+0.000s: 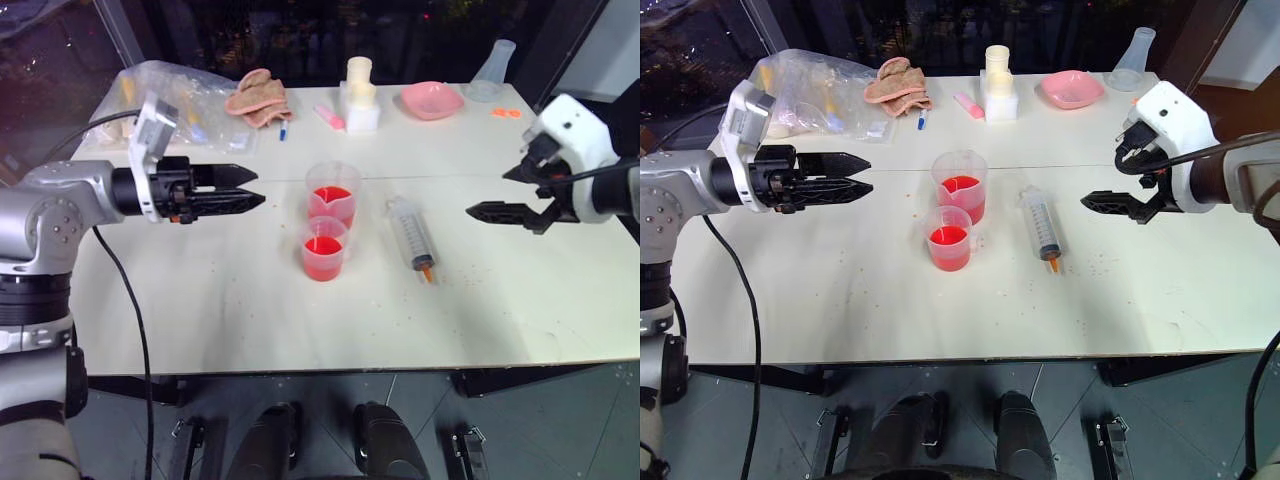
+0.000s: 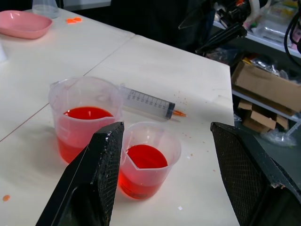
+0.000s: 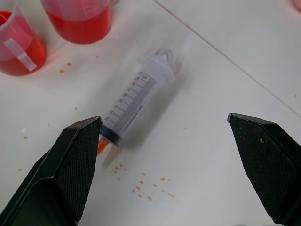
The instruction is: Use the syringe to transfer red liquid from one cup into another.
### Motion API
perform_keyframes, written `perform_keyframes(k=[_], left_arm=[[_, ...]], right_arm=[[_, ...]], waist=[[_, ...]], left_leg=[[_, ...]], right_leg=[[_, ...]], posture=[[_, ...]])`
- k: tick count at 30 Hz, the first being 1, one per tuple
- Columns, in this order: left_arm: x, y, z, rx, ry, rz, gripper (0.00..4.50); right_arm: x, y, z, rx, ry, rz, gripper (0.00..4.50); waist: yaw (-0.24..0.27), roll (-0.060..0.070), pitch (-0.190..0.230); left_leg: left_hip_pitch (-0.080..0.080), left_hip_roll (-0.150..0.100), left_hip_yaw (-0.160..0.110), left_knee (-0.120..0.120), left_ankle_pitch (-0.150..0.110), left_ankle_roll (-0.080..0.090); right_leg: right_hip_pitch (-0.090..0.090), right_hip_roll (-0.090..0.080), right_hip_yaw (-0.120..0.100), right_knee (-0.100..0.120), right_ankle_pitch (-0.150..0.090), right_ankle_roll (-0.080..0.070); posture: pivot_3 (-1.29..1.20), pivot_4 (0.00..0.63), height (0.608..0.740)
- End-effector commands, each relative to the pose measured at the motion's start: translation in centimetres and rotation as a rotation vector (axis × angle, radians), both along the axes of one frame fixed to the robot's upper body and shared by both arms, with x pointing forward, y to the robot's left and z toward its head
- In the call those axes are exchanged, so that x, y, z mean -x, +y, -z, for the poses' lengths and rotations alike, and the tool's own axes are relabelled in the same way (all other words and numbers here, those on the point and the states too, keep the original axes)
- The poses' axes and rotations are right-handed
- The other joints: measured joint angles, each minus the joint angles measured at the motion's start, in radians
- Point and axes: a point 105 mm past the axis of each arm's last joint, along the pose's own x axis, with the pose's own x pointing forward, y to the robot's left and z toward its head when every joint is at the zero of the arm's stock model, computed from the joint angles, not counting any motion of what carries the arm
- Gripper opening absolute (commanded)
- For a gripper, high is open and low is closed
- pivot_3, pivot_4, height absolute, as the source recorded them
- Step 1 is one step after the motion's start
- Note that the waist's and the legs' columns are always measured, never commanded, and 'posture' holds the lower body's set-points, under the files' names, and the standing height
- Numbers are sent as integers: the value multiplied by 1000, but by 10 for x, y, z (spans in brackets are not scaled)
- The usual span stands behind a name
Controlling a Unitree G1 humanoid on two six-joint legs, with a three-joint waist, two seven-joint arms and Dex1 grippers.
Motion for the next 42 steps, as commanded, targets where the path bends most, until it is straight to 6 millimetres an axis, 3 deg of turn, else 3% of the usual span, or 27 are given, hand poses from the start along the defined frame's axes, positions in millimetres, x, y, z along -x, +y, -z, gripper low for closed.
perform_keyframes(k=[1,4,9,12,16,25,40,42], left_arm=[[4,-1,-11,-4,-57,11,3091],[4,-1,-10,-4,-60,8,3091],[2,-3,-11,2,-65,5,3091],[2,-5,-9,-3,-74,2,3091],[1,-7,-9,1,-80,-1,3091],[4,-6,-6,6,-87,-24,3091],[13,1,-2,1,-89,-89,3091],[14,2,-1,-3,-90,-96,3091]], right_arm=[[0,-1,-15,15,-47,12,4453],[-8,2,-10,23,-7,33,4453],[-30,10,0,-140,181,153,4453],[-54,13,13,-234,361,297,4453],[-76,23,25,-220,437,424,4453],[-112,44,67,-136,435,429,4453],[-130,58,113,-69,363,411,4453],[-130,61,117,-67,365,407,3953]], waist=[[0,0,0],[-2,0,0],[-6,0,0],[-7,0,0],[-5,0,0],[-8,0,0],[-34,0,0],[-34,0,0]], left_leg=[[0,0,0,0,0,0],[0,0,0,0,0,0],[0,0,1,0,0,0],[0,0,1,0,0,0],[0,0,1,-1,0,-1],[0,-2,2,-1,1,-2],[1,-2,2,-1,2,-4],[1,-2,3,-1,2,-3]], right_leg=[[0,0,0,0,0,0],[0,0,0,0,0,0],[0,0,1,0,0,-1],[-1,1,1,0,0,-1],[-1,1,2,0,1,-1],[-2,2,2,1,3,3],[-4,3,6,4,4,3],[-4,3,6,4,4,3]], posture=[[0,150,740],[0,150,740],[0,150,740],[0,150,740],[0,150,740],[0,150,740],[0,150,740],[0,150,740]])
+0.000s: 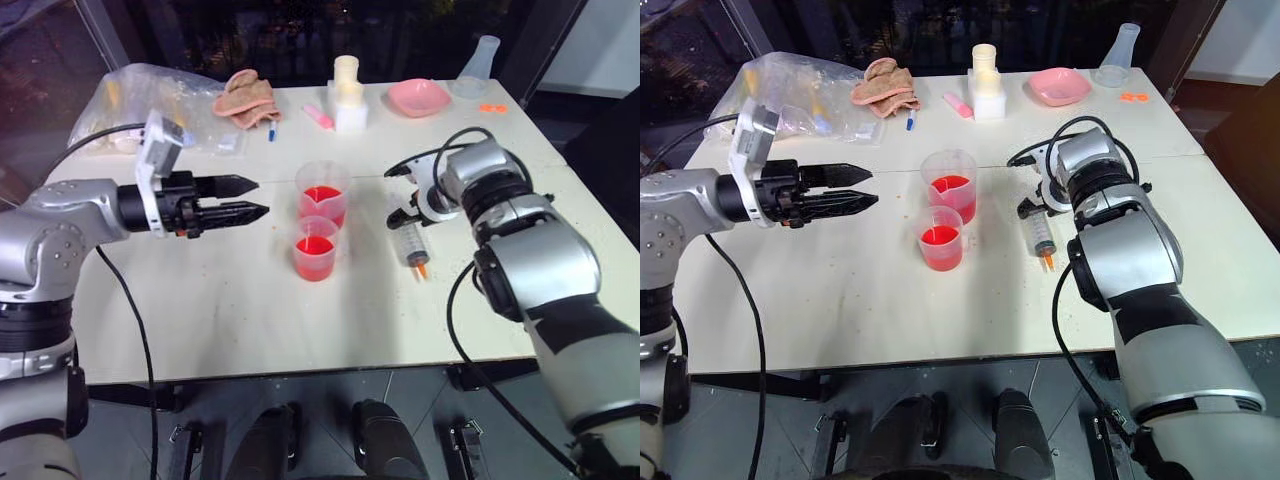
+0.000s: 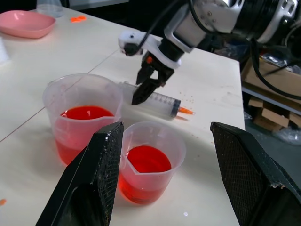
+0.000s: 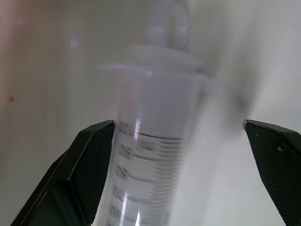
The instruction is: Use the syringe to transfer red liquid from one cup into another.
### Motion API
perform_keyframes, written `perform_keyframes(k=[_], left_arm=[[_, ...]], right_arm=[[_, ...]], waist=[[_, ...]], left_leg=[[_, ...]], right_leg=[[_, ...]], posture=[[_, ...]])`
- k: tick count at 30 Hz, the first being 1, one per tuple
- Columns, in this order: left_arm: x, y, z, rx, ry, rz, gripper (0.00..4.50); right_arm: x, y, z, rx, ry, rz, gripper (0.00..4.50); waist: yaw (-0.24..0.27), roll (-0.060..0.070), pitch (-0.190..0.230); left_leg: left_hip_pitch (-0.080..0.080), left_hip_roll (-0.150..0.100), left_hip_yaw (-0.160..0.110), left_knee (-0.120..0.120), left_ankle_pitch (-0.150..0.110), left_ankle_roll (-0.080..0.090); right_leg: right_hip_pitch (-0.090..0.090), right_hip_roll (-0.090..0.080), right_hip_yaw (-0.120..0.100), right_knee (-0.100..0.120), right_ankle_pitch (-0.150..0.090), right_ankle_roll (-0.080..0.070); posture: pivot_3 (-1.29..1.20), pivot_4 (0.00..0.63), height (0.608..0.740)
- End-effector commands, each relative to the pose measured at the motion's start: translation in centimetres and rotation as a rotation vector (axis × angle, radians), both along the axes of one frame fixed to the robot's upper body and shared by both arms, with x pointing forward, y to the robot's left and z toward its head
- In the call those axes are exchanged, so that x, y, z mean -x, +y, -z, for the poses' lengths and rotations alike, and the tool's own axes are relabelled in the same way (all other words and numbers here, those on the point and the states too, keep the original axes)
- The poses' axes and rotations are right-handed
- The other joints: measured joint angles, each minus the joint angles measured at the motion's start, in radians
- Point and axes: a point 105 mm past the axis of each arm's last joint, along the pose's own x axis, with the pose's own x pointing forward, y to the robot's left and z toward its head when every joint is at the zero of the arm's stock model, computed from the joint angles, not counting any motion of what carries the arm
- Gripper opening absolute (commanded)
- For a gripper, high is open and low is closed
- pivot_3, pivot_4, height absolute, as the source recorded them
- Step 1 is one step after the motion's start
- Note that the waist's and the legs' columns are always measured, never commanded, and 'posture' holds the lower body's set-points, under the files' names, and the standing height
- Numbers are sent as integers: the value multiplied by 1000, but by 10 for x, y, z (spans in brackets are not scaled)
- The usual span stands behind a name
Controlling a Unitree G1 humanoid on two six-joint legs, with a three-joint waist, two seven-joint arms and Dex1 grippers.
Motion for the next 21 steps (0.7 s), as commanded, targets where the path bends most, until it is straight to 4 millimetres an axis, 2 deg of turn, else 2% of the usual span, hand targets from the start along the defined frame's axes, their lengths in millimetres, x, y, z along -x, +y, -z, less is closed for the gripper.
perform_keyframes(k=[1,5,6,10,13,16,19,21], left_arm=[[7,4,-13,-2,-57,-12,3091],[7,4,-13,-3,-60,-19,3091],[6,4,-13,-3,-62,-20,3091],[5,2,-14,-3,-65,-19,3091],[3,4,-18,-3,-76,-20,3091],[-3,9,-30,33,-105,-43,3091],[-8,10,-38,68,-125,-51,3091],[-11,9,-43,89,-136,-45,3091]], right_arm=[[-5,7,-7,5,-39,-19,3711],[-4,9,-1,9,-33,-20,1611],[-5,9,-1,10,-34,-19,1408],[-5,9,-4,0,-35,-21,1408],[-8,3,-22,-8,-78,-14,1408],[-19,-3,-68,-42,-234,-22,1408],[-37,-12,-141,7,-622,-30,1408],[-37,-11,-178,29,-830,-38,1408]], waist=[[0,0,0],[0,0,0],[0,0,0],[0,0,0],[0,0,0],[3,0,0],[3,1,0],[2,1,1]], left_leg=[[0,0,0,0,0,0],[0,0,0,0,0,0],[0,0,0,0,0,0],[0,0,0,0,0,0],[0,0,0,0,0,0],[0,0,0,0,0,0],[0,-1,0,0,0,0],[-1,-1,1,0,0,0]], right_leg=[[0,0,0,0,0,0],[0,0,0,0,0,0],[0,0,0,0,0,0],[0,0,1,0,0,0],[0,0,1,0,0,0],[0,0,1,0,0,0],[0,0,1,0,0,0],[-2,0,2,0,0,0]], posture=[[0,150,740],[0,150,740],[0,150,740],[0,150,740],[0,150,740],[0,150,740],[0,150,740],[0,150,740]])
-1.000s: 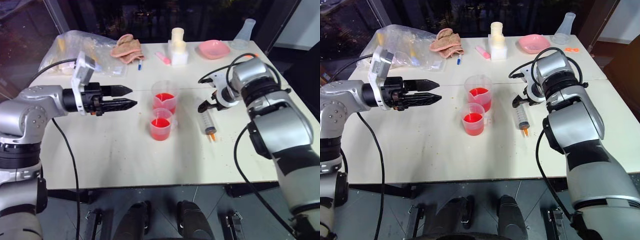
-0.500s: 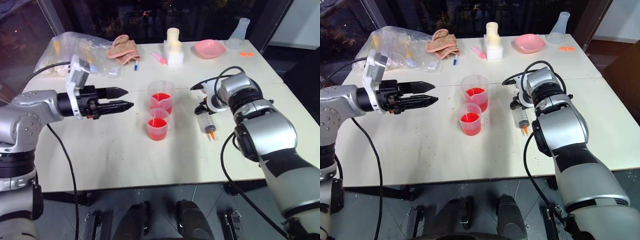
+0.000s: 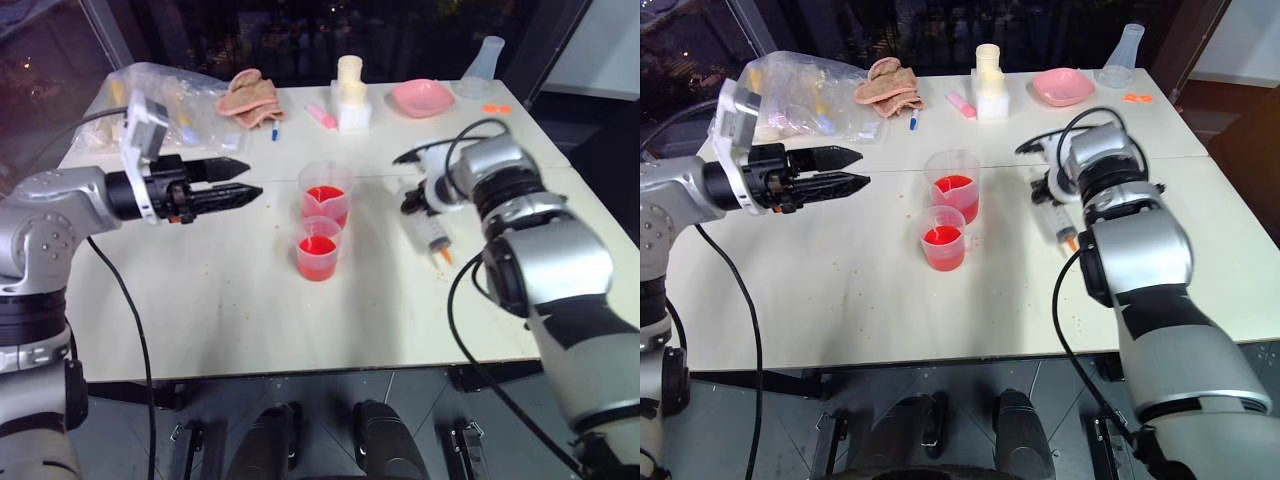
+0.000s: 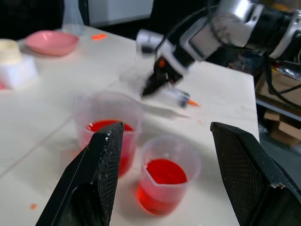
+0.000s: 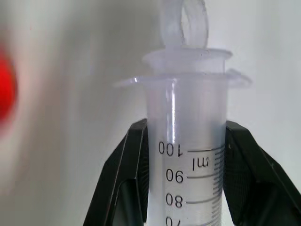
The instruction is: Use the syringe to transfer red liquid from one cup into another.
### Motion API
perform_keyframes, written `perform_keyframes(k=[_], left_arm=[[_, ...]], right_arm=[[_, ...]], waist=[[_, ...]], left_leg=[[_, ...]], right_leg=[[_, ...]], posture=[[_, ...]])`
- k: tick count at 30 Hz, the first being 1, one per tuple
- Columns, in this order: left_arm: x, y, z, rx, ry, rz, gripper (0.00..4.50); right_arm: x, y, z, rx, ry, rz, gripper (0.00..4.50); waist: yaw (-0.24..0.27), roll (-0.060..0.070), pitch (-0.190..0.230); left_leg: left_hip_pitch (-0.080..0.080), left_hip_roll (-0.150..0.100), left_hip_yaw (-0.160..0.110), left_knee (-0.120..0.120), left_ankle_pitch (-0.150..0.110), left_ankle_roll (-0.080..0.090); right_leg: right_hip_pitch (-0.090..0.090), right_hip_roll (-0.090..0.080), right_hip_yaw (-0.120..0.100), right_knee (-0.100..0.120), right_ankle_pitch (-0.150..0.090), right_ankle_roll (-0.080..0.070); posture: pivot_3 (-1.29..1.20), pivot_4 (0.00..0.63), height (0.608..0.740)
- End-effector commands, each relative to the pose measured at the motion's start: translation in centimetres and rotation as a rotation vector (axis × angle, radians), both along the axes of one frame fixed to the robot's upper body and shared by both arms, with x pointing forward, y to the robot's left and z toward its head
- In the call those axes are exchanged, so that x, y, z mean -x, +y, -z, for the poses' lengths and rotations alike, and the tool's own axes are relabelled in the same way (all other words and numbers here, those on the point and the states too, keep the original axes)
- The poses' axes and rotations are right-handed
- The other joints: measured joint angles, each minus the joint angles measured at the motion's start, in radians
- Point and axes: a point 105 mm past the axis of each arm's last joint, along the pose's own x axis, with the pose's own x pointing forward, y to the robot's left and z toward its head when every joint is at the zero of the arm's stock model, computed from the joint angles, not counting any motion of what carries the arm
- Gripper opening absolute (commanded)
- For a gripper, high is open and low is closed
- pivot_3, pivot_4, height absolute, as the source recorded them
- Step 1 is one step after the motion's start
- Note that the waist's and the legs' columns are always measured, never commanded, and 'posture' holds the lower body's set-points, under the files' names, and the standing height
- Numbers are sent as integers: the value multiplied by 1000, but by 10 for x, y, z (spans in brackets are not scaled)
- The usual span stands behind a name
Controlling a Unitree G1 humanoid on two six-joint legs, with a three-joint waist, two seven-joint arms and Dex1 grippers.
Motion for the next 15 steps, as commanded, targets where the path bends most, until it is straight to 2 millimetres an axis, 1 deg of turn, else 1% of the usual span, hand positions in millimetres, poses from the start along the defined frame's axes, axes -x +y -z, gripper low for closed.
perform_keyframes(k=[1,3,5,7,8,9,10,11,13,15], left_arm=[[-1,1,-23,40,-80,10,3091],[-5,1,-28,58,-82,16,3091],[-10,4,-34,76,-91,-1,3091],[-13,8,-44,87,-106,-12,3091],[-15,4,-49,73,-130,-12,3091],[-16,3,-52,62,-146,-12,3091],[-17,1,-56,61,-158,-11,3091],[-17,0,-59,66,-164,-5,3091],[-17,0,-62,78,-163,5,3091],[-18,-4,-61,62,-160,15,3091]], right_arm=[[1,15,-99,37,-460,-40,1408],[12,27,-126,16,-639,-49,1408],[24,44,-143,-22,-763,-85,1408],[34,61,-156,-134,-822,-111,1408],[43,76,-165,-234,-886,-151,1408],[50,85,-172,-303,-929,-175,1408],[60,99,-177,-352,-990,-230,1408],[67,112,-177,-395,-1033,-282,1408],[74,126,-173,-450,-1060,-330,1408],[72,139,-152,-528,-1059,-338,1408]], waist=[[-2,0,0],[-5,0,0],[-9,-1,0],[-13,-1,0],[-14,-1,0],[-14,-1,0],[-14,-1,0],[-14,-1,0],[-14,-1,0],[-16,-1,-1]], left_leg=[[0,0,0,0,0,0],[0,1,0,-1,1,-1],[1,2,1,-1,1,-2],[1,2,2,1,1,-1],[1,2,2,1,1,-1],[1,2,2,1,0,0],[1,2,2,1,0,0],[1,2,1,1,0,0],[1,1,2,1,0,0],[1,1,2,1,0,0]], right_leg=[[0,0,0,0,0,0],[-1,0,1,1,0,0],[-1,0,1,2,0,0],[-2,0,2,5,0,0],[-2,0,3,6,0,0],[-3,0,3,7,0,0],[-3,0,3,8,0,0],[-3,0,3,8,0,0],[-3,0,3,9,0,0],[-3,1,3,9,0,0]], posture=[[0,150,740],[0,150,740],[0,150,740],[0,150,740],[0,150,740],[0,150,740],[0,150,740],[0,150,740],[0,150,740],[0,150,740]])
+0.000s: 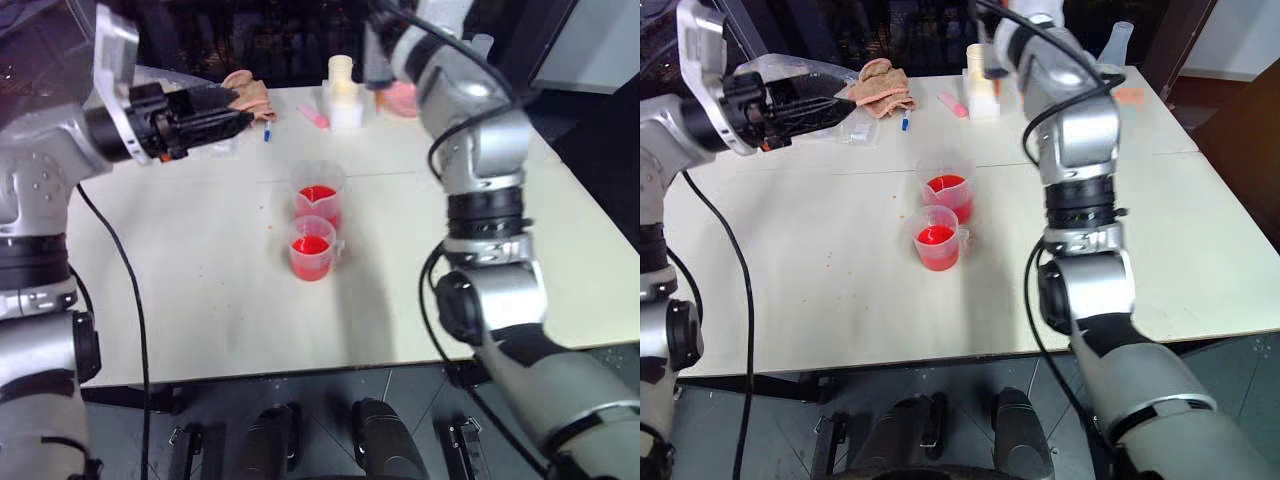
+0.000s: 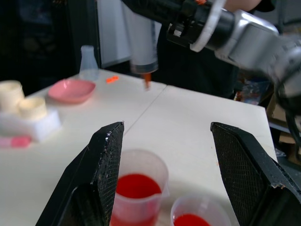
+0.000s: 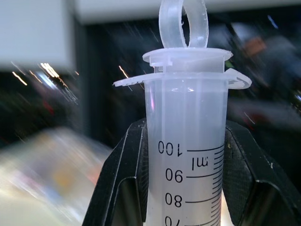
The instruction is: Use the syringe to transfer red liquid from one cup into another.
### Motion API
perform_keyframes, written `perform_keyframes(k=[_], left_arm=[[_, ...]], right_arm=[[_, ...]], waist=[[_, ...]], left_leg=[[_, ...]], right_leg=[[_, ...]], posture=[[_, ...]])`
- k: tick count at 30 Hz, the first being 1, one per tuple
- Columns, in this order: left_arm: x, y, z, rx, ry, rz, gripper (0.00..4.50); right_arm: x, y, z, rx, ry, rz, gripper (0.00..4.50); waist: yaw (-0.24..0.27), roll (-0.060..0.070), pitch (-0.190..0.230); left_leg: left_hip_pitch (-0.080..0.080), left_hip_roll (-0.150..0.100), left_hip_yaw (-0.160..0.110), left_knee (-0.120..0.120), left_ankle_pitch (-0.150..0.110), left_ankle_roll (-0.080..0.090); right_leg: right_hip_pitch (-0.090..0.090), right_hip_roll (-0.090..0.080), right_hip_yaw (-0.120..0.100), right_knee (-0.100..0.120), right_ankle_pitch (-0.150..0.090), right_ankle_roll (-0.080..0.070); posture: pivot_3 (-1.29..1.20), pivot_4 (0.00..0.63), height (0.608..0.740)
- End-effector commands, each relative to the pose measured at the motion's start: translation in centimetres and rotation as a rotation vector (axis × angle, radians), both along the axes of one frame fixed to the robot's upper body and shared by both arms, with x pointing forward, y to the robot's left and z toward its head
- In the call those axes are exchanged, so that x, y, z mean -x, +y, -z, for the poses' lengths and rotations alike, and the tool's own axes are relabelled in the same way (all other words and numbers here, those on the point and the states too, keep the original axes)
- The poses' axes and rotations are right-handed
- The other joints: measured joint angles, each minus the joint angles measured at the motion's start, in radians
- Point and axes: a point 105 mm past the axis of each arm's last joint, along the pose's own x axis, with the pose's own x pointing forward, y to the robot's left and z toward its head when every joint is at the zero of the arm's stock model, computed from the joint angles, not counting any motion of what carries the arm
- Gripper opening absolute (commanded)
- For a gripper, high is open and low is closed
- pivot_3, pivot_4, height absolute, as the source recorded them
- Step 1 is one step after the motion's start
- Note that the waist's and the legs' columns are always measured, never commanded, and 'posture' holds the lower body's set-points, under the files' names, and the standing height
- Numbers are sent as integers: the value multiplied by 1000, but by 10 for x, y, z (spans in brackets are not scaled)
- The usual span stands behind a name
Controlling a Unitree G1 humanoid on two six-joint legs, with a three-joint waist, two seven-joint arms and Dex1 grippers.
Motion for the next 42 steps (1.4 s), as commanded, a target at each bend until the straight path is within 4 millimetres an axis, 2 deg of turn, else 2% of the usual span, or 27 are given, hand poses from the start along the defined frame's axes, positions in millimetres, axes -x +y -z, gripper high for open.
perform_keyframes(k=[1,3,6,10,18,42], left_arm=[[2,-2,-10,-13,-38,13,3091],[1,-3,-13,-19,-42,16,3091],[0,-5,-16,-23,-44,23,3091],[-4,-14,-15,-38,-38,47,3091],[-16,-34,-2,-58,-31,88,3091],[-40,-55,5,-65,-40,99,3091]], right_arm=[[10,10,8,-109,-85,-47,1408],[14,18,17,-120,-122,-92,1408],[7,23,38,-144,-64,-106,1408],[1,28,78,-140,1,-119,1408],[3,44,123,-117,54,-149,1408],[5,56,163,-26,39,-126,1408]], waist=[[-1,-2,-1],[0,-2,-1],[0,-2,-1],[-3,-2,-1],[-12,-2,-1],[-10,-2,-1]], left_leg=[[0,0,0,0,0,0],[2,0,-1,0,0,0],[1,0,-1,1,0,0],[1,0,-1,0,1,-1],[1,1,-1,0,1,-1],[1,1,-1,0,1,-2]], right_leg=[[0,0,0,0,0,0],[2,1,0,0,0,0],[1,1,1,0,0,0],[1,2,1,1,0,0],[-1,4,3,2,0,0],[0,4,3,2,0,0]], posture=[[0,150,740],[0,150,740],[0,150,740],[0,150,740],[0,150,740],[0,150,740]])
